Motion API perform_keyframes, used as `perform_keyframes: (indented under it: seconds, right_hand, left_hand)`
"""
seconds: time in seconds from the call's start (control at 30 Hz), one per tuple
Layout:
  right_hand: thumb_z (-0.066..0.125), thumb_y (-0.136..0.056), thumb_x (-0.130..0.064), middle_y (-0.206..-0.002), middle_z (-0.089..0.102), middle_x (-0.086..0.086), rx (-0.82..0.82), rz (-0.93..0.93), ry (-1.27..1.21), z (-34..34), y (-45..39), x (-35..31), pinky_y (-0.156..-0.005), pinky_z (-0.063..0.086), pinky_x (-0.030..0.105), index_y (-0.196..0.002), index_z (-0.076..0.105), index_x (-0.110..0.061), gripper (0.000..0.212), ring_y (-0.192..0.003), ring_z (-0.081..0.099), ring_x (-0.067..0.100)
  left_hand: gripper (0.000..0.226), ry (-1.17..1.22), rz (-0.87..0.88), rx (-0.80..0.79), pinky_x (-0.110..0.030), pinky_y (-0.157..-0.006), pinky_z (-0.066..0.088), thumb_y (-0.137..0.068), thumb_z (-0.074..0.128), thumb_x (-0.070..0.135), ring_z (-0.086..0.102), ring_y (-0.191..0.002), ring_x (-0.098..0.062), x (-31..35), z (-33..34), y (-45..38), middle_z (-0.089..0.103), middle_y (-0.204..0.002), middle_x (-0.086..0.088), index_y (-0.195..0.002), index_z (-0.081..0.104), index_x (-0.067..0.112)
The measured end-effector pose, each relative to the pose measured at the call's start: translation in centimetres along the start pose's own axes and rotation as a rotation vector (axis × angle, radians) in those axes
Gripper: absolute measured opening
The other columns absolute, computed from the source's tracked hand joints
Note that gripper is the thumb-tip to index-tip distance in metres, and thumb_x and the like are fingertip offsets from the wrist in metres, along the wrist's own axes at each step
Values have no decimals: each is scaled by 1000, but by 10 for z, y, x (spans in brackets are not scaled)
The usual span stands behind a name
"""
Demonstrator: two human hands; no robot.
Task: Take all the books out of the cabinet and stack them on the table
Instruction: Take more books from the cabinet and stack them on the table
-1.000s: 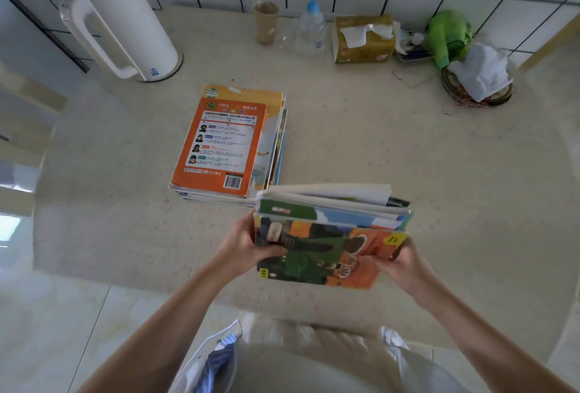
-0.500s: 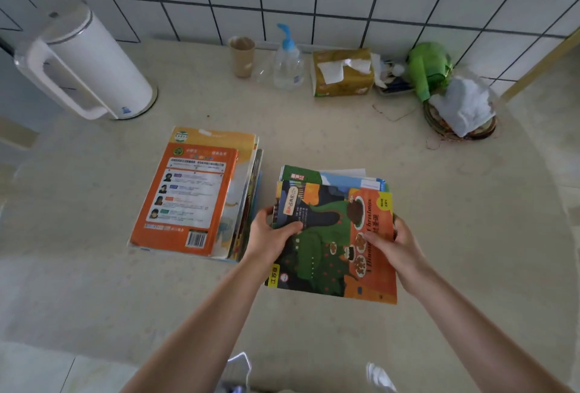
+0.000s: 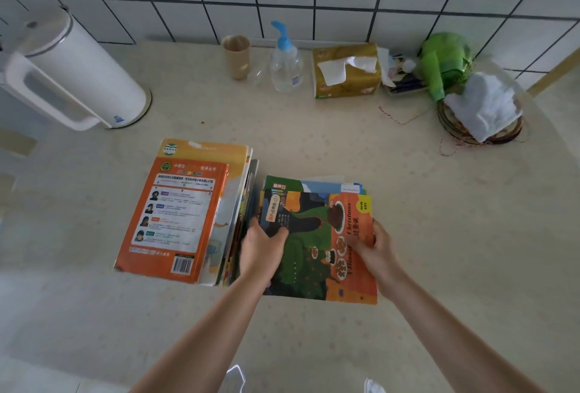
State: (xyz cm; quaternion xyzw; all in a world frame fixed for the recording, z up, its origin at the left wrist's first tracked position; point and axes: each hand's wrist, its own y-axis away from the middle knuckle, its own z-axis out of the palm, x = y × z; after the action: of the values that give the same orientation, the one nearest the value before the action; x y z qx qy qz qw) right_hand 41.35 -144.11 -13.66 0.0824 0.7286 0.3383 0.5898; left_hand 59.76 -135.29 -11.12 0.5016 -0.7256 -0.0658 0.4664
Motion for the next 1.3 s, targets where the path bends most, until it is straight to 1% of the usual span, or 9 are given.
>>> perform_keyframes:
  seconds: [0.13,0.33,0.4,0.5,0.6,0.7,0.8,0.93,1.3]
  right_hand:
    - [69,-86,-17,-100,67,-8,33,-46,63,7,3,1,-68,54,25,-113,53,-25,32,-85,67,6]
    - [74,-82,-20,-101,70,-8,30,-73,72,13,10,2,-66,55,26,-106,56,-32,32,-83,69,6]
    - [77,-79,-22,-107,67,-7,51,-84,94,18,13,5,-73,56,32,-105,50,-37,41,-92,68,9]
    - [77,-78,-28,-123,59,-2,88,-103,191,21,20,7,-90,54,47,-133,34,-32,70,-111,61,16]
    - [73,-81,-33,-135,49,4,118,-159,390,26,23,2,-104,43,47,-147,21,-22,85,-125,49,23]
    - [70,-85,-31,-136,48,6,133,-157,470,30,25,-1,-100,40,39,-149,19,-15,84,-127,46,24]
    - [67,-84,-43,-139,46,7,166,-151,558,33,29,-3,-99,41,45,-149,17,-16,86,-129,42,29]
    - [62,-87,-48,-140,45,9,200,-163,602,34,46,-4,-99,41,46,-148,21,-18,79,-128,43,30]
    - [57,-91,-21,-140,48,5,314,-268,678,41,160,35,-101,41,39,-145,29,-15,61,-130,44,25]
  left_hand:
    - [78,-64,139,12,-22,-55,47,-96,56,24,50,-72,4,-7,6,12,50,-110,14,-153,3,30]
    - [83,-210,200,122,-25,-56,46,-93,57,29,54,-85,-8,-11,3,8,52,-134,0,-152,-1,34]
    - [85,-249,201,109,-27,-56,49,-93,57,28,57,-85,-10,-10,-1,6,52,-134,-1,-151,-5,35]
    - [90,-255,240,73,-29,-54,53,-94,57,28,61,-86,-12,-20,-1,5,49,-138,-3,-148,-15,41]
    - [89,-245,323,67,-36,-71,58,-96,52,21,59,-112,-21,-29,0,11,27,-155,-6,-145,-19,45]
    - [79,-316,409,93,-48,-105,44,-99,44,17,25,-145,-27,-35,1,17,-1,-161,2,-149,-14,40]
    - [80,-316,387,19,-46,-111,37,-95,46,1,8,-149,-28,-33,2,23,-6,-161,2,-152,-1,32]
    - [81,-372,403,-125,-52,-118,22,-90,57,8,-3,-149,-30,-30,-2,36,1,-162,0,-153,8,25]
    - [57,-370,695,-244,-36,-115,28,-89,56,10,30,-137,-21,-59,-23,85,45,-143,0,-143,39,17]
